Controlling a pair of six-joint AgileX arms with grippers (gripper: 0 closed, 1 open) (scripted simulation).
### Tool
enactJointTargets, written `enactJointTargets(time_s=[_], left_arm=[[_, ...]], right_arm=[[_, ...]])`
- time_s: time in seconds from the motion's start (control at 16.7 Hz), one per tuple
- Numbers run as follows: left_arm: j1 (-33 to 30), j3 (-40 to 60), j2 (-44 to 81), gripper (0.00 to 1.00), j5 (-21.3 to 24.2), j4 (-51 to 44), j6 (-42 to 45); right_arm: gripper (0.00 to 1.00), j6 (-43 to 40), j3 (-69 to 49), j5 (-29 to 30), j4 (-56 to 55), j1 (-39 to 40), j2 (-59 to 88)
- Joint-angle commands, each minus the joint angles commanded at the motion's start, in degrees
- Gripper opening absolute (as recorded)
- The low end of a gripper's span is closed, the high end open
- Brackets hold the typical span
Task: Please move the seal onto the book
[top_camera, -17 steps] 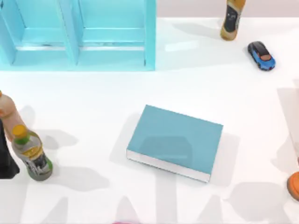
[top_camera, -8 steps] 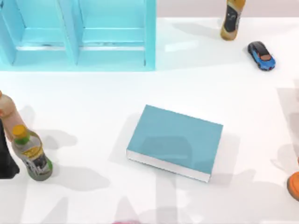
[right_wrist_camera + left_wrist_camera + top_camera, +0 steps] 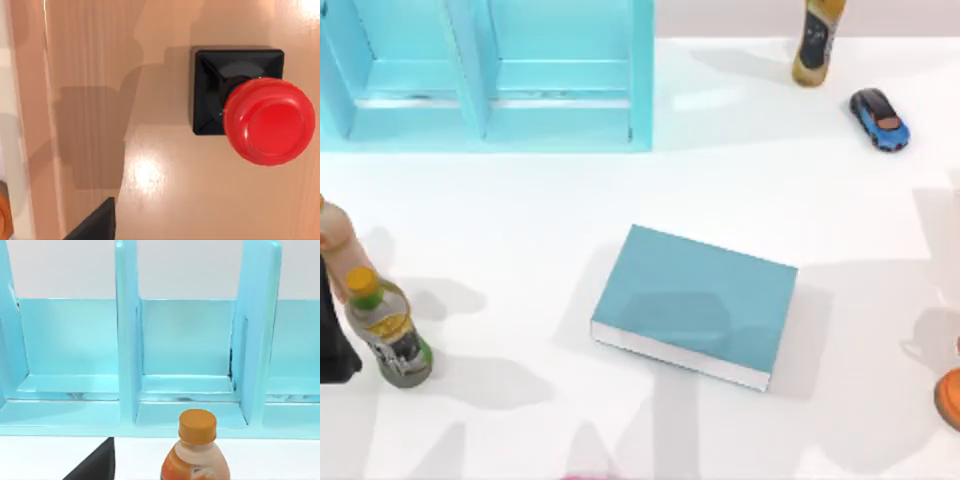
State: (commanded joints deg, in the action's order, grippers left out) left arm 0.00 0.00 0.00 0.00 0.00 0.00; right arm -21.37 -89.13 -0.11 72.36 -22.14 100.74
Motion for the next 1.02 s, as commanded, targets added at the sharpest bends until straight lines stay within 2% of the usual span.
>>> enactJointTargets(time_s=[0.24, 0.66, 1.02], left_arm=[[0.0, 0.0, 0.0, 1.0, 0.0, 0.0, 0.0], [0.0, 0.0, 0.0, 1.0, 0.0, 0.0, 0.0], [0.0, 0.0, 0.0, 1.0, 0.0, 0.0, 0.0]], right_arm=[[1.0, -1.92, -8.73, 0.03, 5.87, -2.0, 8.3], [1.0, -2.04, -9.31, 0.04, 6.18, -1.95, 9.09], [1.0, -1.85, 0.89, 0.04, -6.03, -1.99, 10.82]])
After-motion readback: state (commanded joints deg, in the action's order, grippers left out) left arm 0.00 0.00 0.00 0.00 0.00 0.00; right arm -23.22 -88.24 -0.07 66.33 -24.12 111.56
